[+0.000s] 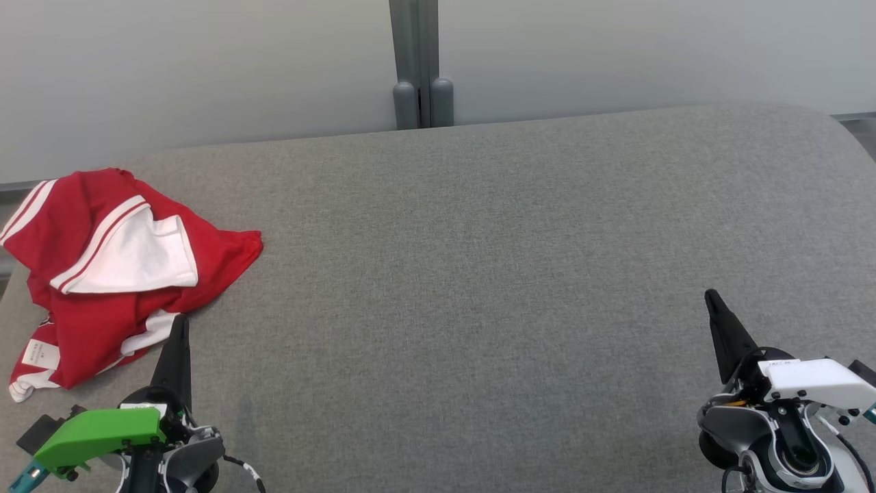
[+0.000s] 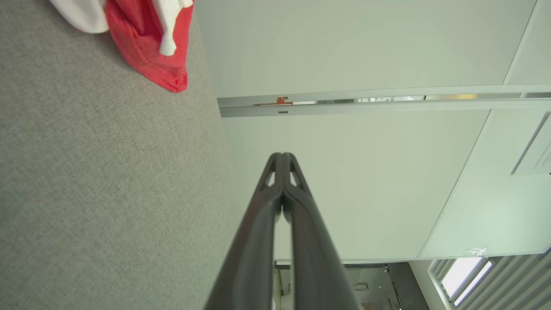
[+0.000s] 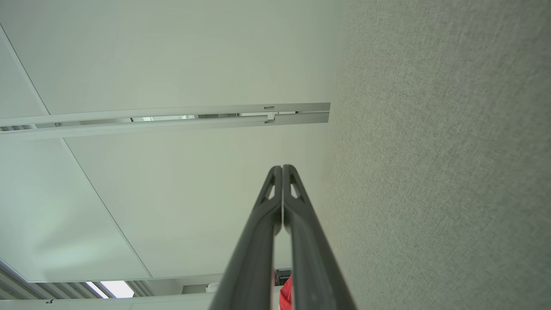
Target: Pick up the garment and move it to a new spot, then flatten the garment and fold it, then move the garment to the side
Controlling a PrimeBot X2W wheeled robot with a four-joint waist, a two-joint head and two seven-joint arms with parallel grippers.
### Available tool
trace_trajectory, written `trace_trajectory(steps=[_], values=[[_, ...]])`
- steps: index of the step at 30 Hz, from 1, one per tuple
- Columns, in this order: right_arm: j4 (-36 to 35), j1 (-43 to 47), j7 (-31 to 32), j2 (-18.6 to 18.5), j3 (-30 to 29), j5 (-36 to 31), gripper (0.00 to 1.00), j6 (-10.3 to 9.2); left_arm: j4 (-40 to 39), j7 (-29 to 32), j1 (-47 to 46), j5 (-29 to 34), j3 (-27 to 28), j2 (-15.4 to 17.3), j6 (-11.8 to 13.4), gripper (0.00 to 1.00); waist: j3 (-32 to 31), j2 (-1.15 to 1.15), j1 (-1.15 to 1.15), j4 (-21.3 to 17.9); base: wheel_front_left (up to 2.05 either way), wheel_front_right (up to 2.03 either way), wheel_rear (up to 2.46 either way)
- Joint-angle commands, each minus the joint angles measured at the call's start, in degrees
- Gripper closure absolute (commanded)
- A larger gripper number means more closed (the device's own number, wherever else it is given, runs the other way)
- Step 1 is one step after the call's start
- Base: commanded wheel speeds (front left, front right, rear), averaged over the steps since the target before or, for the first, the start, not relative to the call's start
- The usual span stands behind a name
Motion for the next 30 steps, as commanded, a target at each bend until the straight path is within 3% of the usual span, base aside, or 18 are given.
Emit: trace_trajectory(steps=[1, 25, 26, 30], values=[[0.0, 0.5, 0.1, -0.2, -0.1, 0.4, 1.0, 0.03, 0.0, 0.2, -0.9, 0.3, 0.1, 0.0, -0.2, 1.0, 0.0, 0.0, 0.0, 0.0, 0.0, 0.0, 0.0], [0.0, 0.5, 0.1, -0.2, -0.1, 0.4, 1.0, 0.02, 0.0, 0.2, -0.9, 0.3, 0.1, 0.0, -0.2, 1.0, 0.0, 0.0, 0.0, 0.0, 0.0, 0.0, 0.0], [0.2, 0.0, 0.0, 0.0, 0.0, 0.0, 0.0, -0.01, 0.2, 0.0, 0.1, 0.0, 0.0, 0.0, 0.0, 0.0, 0.0, 0.0, 0.0, 0.0, 0.0, 0.0, 0.0], [2.1, 1.5, 0.0, 0.6, 0.2, 0.0, 0.0, -0.02, 2.2, 0.0, 1.7, 0.0, -0.2, -0.5, 0.0, 0.0, 0.0, 0.0, 0.0, 0.0, 0.0, 0.0, 0.0]])
